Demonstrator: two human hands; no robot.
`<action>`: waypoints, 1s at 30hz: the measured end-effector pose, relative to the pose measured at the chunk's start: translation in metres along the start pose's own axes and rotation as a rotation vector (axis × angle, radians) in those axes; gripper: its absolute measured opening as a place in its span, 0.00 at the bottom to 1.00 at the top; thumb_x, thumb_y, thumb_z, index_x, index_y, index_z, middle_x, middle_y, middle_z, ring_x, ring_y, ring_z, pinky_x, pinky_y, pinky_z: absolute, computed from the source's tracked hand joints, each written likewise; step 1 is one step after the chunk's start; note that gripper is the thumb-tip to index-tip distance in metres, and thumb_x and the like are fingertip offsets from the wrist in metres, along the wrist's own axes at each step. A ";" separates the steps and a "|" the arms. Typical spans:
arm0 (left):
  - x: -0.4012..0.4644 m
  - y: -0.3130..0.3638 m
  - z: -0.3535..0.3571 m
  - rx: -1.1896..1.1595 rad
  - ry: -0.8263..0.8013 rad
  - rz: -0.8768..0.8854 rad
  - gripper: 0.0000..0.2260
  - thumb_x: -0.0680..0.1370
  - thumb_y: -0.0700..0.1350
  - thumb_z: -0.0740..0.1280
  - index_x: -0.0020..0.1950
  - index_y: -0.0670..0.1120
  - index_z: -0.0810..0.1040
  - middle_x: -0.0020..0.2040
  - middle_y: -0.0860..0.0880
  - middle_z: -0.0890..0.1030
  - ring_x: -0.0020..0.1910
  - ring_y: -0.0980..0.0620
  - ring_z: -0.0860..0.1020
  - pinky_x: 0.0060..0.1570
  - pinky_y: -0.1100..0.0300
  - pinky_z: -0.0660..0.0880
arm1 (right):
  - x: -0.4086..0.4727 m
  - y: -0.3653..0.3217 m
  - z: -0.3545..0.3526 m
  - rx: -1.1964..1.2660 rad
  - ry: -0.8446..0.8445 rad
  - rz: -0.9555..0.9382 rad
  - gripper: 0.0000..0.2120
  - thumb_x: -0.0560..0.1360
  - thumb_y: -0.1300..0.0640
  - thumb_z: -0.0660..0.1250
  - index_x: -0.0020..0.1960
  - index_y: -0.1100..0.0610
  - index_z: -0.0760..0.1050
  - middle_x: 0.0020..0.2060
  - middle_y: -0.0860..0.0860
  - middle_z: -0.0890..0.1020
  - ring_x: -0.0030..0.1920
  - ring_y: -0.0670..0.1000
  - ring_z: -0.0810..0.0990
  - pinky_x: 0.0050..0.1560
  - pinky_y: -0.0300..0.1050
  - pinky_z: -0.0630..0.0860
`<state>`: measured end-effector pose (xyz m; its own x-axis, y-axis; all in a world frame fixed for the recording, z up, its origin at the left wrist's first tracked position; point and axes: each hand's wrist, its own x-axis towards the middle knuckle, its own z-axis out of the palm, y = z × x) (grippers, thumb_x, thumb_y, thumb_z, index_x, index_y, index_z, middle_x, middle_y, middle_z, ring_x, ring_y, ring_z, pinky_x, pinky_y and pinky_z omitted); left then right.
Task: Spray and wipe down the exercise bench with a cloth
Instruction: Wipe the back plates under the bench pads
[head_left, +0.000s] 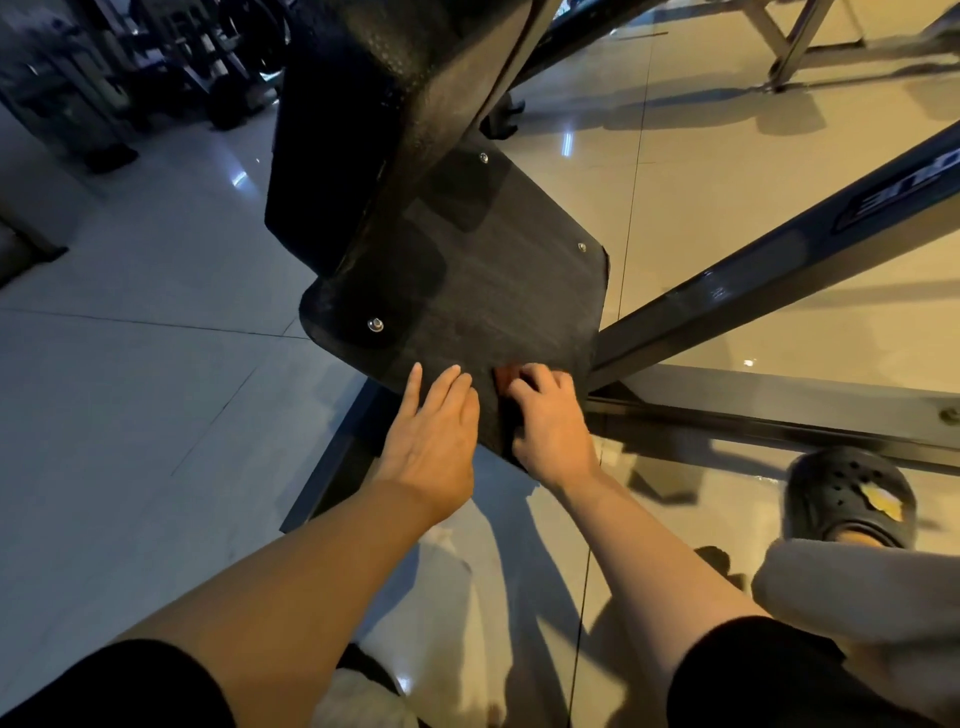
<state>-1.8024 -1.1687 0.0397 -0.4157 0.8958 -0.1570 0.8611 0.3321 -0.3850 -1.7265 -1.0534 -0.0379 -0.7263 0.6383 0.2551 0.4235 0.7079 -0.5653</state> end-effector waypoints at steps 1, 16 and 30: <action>0.000 0.001 -0.001 0.000 -0.002 0.004 0.32 0.80 0.47 0.60 0.79 0.42 0.48 0.79 0.44 0.47 0.78 0.45 0.40 0.74 0.42 0.36 | -0.001 0.002 0.002 -0.015 -0.017 -0.006 0.21 0.68 0.67 0.67 0.61 0.60 0.75 0.64 0.56 0.72 0.60 0.61 0.68 0.60 0.49 0.67; 0.008 0.017 0.002 0.036 -0.063 0.082 0.30 0.81 0.48 0.59 0.79 0.44 0.50 0.80 0.44 0.47 0.78 0.45 0.41 0.75 0.41 0.40 | -0.019 0.051 -0.001 -0.115 -0.173 0.188 0.18 0.71 0.61 0.70 0.61 0.56 0.76 0.60 0.53 0.73 0.60 0.60 0.71 0.60 0.48 0.68; -0.031 -0.023 0.001 0.009 -0.035 -0.118 0.32 0.81 0.51 0.59 0.79 0.47 0.44 0.80 0.46 0.45 0.78 0.45 0.41 0.70 0.42 0.31 | 0.020 -0.059 -0.004 0.169 0.070 -0.174 0.08 0.74 0.65 0.66 0.51 0.60 0.80 0.63 0.57 0.75 0.60 0.61 0.70 0.62 0.50 0.70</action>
<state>-1.8095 -1.2041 0.0522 -0.5240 0.8399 -0.1416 0.8031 0.4319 -0.4104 -1.7636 -1.0814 0.0039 -0.7388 0.5345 0.4106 0.1941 0.7521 -0.6298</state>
